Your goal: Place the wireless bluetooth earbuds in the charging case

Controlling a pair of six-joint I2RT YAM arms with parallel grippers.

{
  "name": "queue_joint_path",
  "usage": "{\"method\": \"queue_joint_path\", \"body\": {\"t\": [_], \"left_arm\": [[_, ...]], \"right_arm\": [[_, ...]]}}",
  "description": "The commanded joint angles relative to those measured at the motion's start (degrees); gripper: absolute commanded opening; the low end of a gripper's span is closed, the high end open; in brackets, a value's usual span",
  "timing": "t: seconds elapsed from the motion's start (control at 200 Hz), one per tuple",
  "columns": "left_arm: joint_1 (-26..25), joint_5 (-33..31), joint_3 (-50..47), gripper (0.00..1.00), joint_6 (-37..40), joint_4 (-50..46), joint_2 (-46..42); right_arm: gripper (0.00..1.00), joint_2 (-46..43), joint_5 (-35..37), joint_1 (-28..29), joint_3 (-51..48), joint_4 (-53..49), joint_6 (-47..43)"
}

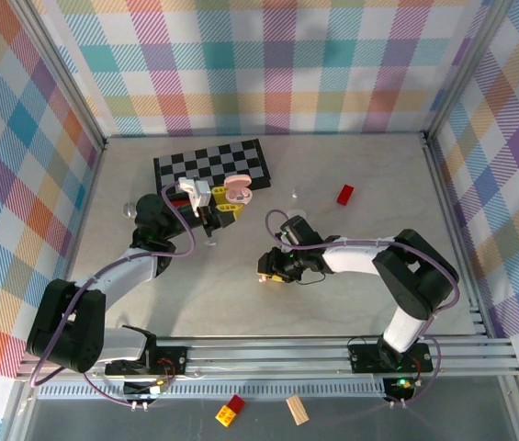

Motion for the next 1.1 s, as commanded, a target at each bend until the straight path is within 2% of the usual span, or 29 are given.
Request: {"method": "queue_joint_path", "body": {"t": [0.0, 0.435, 0.8, 1.095], "left_arm": [[-0.4, 1.9, -0.4, 0.35, 1.4, 0.5, -1.5], [-0.4, 1.9, -0.2, 0.35, 1.6, -0.3, -1.5], [-0.4, 2.0, 0.0, 0.35, 2.2, -1.4, -1.5], [-0.4, 2.1, 0.0, 0.35, 2.6, -2.6, -2.0]], "right_arm": [[0.38, 1.5, -0.6, 0.1, 1.6, 0.2, -0.6], [0.34, 3.4, -0.5, -0.1, 4.0, -2.2, -3.4], [0.34, 3.9, 1.4, -0.6, 5.3, -3.2, -5.9], [0.34, 6.8, -0.1, -0.6, 6.3, -1.8, -6.5]]}}
